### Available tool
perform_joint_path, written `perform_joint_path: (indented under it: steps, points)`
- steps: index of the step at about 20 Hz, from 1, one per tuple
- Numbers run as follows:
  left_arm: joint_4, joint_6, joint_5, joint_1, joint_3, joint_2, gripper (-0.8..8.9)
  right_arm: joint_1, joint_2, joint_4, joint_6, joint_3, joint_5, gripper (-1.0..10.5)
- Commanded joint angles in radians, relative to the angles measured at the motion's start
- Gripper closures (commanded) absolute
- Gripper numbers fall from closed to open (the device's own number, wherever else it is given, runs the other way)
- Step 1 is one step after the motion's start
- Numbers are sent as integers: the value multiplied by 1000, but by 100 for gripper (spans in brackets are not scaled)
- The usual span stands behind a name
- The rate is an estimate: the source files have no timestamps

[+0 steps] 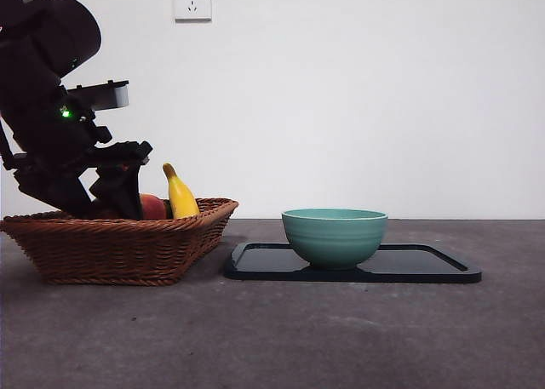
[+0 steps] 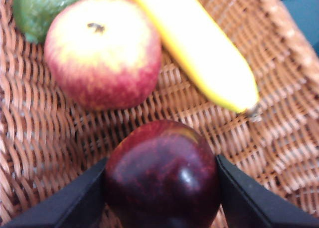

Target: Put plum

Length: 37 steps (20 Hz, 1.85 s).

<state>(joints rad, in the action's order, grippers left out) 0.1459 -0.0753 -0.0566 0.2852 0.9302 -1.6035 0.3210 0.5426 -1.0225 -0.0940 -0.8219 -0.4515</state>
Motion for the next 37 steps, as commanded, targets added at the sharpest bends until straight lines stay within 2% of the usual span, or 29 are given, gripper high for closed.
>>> perform_joint_path:
  steps: [1,3,5,6,12,17,20,26,28,34,37]
  points:
    - [-3,-17,-3,3,11,-35,564,6,2,4,-11,-9,-1,764]
    - [-2,-14,-4,3,11,-39,548,6,2,4,-11,-9,-1,764]
    - [-2,-10,-3,3,11,-39,400,6,2,4,-11,-9,-1,764]
    - [0,-10,-3,3,11,-39,379,6,2,4,-11,-9,-1,764]
    - [18,17,-4,4,13,12,377,6,2,5,-11,-9,0,764]
    - [70,26,-6,5,14,192,377,6,2,27,-11,-9,0,764]
    - [158,41,-103,10,13,341,378,6,3,54,-11,-9,0,764]
    - [398,43,-439,17,14,626,378,6,4,70,-11,-9,14,764]
    - [479,42,-507,17,13,687,379,6,4,82,-11,-9,14,764]
    - [712,-26,-570,17,13,779,381,6,5,95,-30,-9,14,764]
    - [730,-30,-570,17,13,780,381,6,5,95,-31,-9,14,764]
